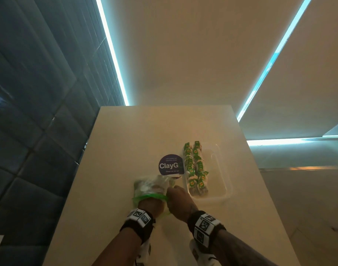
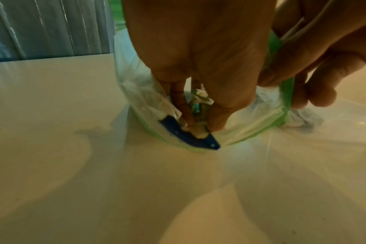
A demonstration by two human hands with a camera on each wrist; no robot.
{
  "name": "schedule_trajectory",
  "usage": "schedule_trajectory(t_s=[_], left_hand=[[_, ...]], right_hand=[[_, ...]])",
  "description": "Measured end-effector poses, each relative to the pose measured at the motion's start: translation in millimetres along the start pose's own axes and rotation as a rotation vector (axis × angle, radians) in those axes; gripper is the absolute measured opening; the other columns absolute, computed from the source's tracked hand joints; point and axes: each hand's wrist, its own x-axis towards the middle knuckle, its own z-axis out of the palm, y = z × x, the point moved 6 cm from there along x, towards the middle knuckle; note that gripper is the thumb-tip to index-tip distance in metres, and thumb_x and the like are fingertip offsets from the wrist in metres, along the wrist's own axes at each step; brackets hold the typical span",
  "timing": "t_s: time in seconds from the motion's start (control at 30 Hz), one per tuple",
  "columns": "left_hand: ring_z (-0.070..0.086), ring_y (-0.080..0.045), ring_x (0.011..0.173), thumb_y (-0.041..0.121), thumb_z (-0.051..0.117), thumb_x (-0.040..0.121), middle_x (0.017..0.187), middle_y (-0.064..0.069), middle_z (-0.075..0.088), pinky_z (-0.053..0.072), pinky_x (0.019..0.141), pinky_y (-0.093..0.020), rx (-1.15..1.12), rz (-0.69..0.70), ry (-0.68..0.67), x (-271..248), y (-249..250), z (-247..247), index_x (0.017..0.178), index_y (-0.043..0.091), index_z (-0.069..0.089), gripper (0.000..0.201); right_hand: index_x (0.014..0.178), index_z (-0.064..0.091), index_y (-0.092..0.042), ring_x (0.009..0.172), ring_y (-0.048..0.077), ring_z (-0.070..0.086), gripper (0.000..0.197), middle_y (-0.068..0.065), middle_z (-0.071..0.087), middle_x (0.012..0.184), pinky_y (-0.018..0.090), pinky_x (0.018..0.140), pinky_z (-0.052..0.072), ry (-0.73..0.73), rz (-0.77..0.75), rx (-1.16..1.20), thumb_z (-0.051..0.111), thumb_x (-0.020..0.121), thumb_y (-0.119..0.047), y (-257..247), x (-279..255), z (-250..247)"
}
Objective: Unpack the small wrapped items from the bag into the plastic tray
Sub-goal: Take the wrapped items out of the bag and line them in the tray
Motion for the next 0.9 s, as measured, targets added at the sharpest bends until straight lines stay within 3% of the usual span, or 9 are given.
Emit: schedule_trajectory(t_s=[0.07, 0.2, 0.37, 0.53, 0.63, 0.7, 0.73, 0.8, 0.9], left_hand=[[0.02, -0.022, 0.147, 0.029, 0.029, 0.104, 0.16, -0.006, 0.021, 0.008, 0.121, -0.036, 0.017, 0.003, -0.01, -3.8, -1.9, 7.4, 0.151, 0.019, 0.023, 0.049], [0.038, -0.023, 0.139, 0.03, 0.036, 0.101, 0.152, -0.007, 0.04, 0.029, 0.114, -0.032, -0.025, -0.036, -0.035, -13.1, -11.0, 23.2, 0.146, 0.018, 0.037, 0.047], [0.044, -0.023, 0.134, 0.018, 0.042, 0.098, 0.145, -0.007, 0.048, 0.032, 0.111, -0.031, -0.058, -0.009, 0.028, -20.2, -5.2, 11.4, 0.141, 0.015, 0.045, 0.043], [0.057, -0.019, 0.119, 0.008, 0.054, 0.086, 0.125, -0.003, 0.063, 0.042, 0.098, -0.023, -0.206, 0.064, 0.087, -34.8, -14.0, -2.2, 0.121, 0.015, 0.061, 0.036], [0.064, -0.018, 0.102, 0.002, 0.062, 0.078, 0.108, -0.003, 0.068, 0.053, 0.08, -0.023, -0.402, 0.098, 0.079, -41.6, -19.9, -3.9, 0.106, 0.012, 0.069, 0.031], [0.068, -0.016, 0.08, 0.006, 0.066, 0.082, 0.091, -0.002, 0.068, 0.059, 0.062, -0.027, -0.566, 0.072, 0.107, -45.4, -25.0, -6.3, 0.096, 0.01, 0.071, 0.016], [0.068, -0.014, 0.069, 0.01, 0.066, 0.084, 0.083, 0.0, 0.068, 0.059, 0.055, -0.026, -0.626, 0.051, 0.131, -47.4, -27.8, -7.7, 0.093, 0.01, 0.071, 0.01], [0.064, -0.005, 0.055, 0.015, 0.067, 0.086, 0.073, 0.004, 0.066, 0.055, 0.051, -0.019, -0.687, 0.008, 0.15, -50.1, -32.2, -7.4, 0.09, 0.011, 0.072, 0.008], [0.065, -0.005, 0.061, 0.014, 0.068, 0.084, 0.076, 0.004, 0.069, 0.055, 0.057, -0.019, -0.705, -0.018, 0.109, -50.0, -37.6, -3.6, 0.094, 0.014, 0.073, 0.011]], right_hand=[[0.098, 0.061, -0.015, 0.083, 0.022, 0.057, 0.012, 0.008, 0.06, 0.103, 0.033, 0.072, 0.054, 0.001, 0.011, 0.013, 0.053, 0.09, -0.016, -0.7, 0.7, -1.2], [0.097, 0.062, -0.015, 0.086, 0.026, 0.059, 0.016, 0.01, 0.061, 0.101, 0.037, 0.076, 0.055, 0.004, 0.035, 0.049, 0.05, 0.087, -0.013, 0.3, -0.3, -0.4], [0.112, 0.058, -0.01, 0.097, 0.032, 0.058, 0.025, 0.014, 0.057, 0.108, 0.035, 0.077, 0.046, 0.047, 0.13, 0.066, 0.051, 0.088, -0.012, 6.8, -4.7, -3.0], [0.102, 0.054, -0.008, 0.092, 0.029, 0.054, 0.014, 0.014, 0.055, 0.11, 0.035, 0.076, 0.045, 0.032, 0.19, 0.047, 0.052, 0.09, -0.014, 7.8, -0.2, -5.4], [0.102, 0.056, -0.008, 0.095, 0.029, 0.057, 0.015, 0.013, 0.057, 0.109, 0.036, 0.079, 0.049, 0.035, 0.2, 0.036, 0.054, 0.09, -0.016, 7.2, 1.1, -6.8], [0.103, 0.055, -0.009, 0.096, 0.029, 0.057, 0.016, 0.013, 0.056, 0.111, 0.036, 0.08, 0.049, 0.013, 0.188, 0.024, 0.054, 0.09, -0.017, 5.5, 0.4, -5.4], [0.105, 0.054, -0.011, 0.095, 0.028, 0.056, 0.018, 0.011, 0.055, 0.112, 0.035, 0.079, 0.049, -0.005, 0.176, 0.028, 0.056, 0.089, -0.019, 3.8, -1.3, -4.5], [0.112, 0.053, -0.015, 0.092, 0.019, 0.05, 0.027, 0.005, 0.05, 0.114, 0.025, 0.074, 0.044, -0.008, 0.122, 0.051, 0.062, 0.087, -0.021, -2.7, -5.8, -5.8], [0.112, 0.053, -0.018, 0.09, 0.01, 0.047, 0.034, -0.004, 0.048, 0.115, 0.012, 0.064, 0.041, 0.101, -0.091, 0.126, 0.069, 0.082, -0.015, -21.7, -16.0, -15.7]])
